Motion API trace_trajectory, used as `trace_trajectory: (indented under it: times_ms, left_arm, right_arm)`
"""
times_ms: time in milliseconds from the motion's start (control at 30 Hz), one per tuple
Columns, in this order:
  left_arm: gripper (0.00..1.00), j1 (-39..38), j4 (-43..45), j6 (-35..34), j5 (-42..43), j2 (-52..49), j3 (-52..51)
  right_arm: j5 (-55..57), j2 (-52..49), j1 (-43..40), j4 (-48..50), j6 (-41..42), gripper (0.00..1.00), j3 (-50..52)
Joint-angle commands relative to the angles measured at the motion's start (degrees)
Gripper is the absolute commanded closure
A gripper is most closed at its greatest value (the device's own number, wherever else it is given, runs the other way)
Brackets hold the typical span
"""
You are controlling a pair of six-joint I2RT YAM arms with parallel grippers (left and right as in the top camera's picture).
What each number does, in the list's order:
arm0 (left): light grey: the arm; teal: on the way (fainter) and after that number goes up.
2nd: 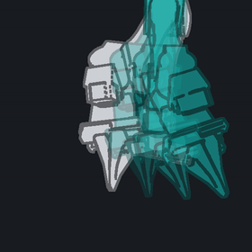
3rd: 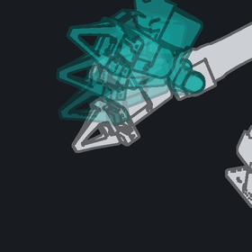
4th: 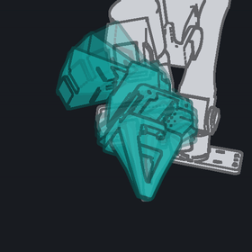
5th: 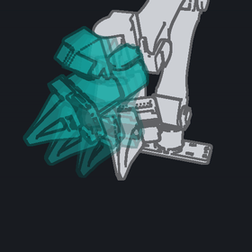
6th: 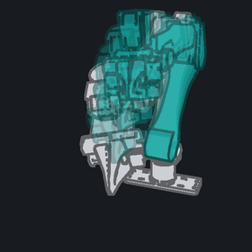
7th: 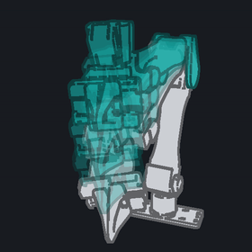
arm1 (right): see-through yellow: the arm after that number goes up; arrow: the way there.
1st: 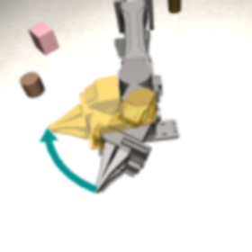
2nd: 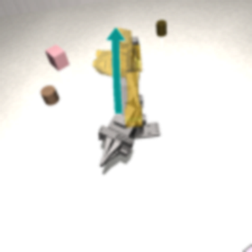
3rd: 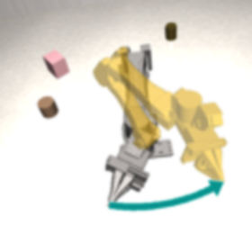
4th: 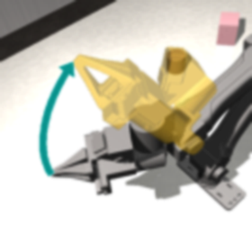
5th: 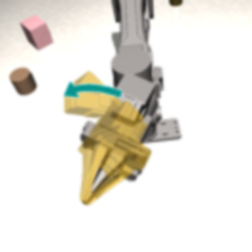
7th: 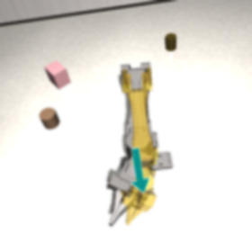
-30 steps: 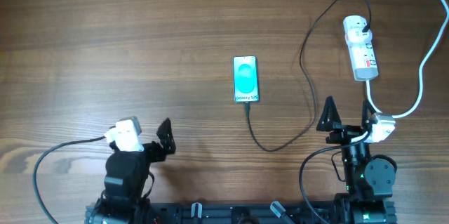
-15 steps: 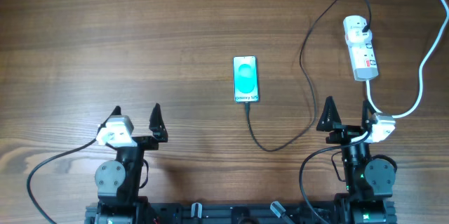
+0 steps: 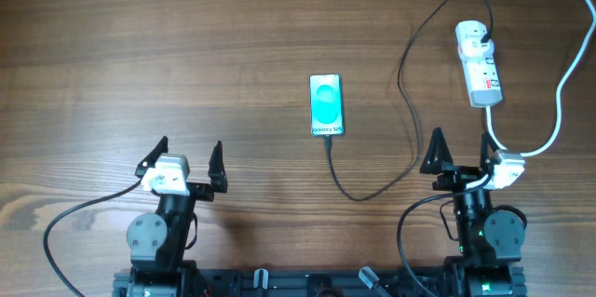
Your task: Plug charger to phone and switch on socket
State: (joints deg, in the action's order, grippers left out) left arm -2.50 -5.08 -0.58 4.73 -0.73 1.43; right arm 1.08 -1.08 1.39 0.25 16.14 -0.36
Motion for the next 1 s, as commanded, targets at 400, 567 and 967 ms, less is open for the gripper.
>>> trace_trajectory:
  times_ms: [400,567,967]
  left_arm:
    - [0.0,0.2,0.4,-2.9,1.2,0.5,-0.7]
    - [0.0,0.2,0.4,-2.9,1.2,0.5,-0.7]
    - [0.0,0.2,0.4,-2.9,1.2,0.5,-0.7]
  right_arm:
    - [-0.8,0.9,-0.3,0.2,-1.0,0.01,0.0]
    - [-1.2,0.9,-0.3,0.1,-7.1,0.0,0.1]
    - [-4.2,0.9,-0.3,-0.2,-17.3,0.0,0.1]
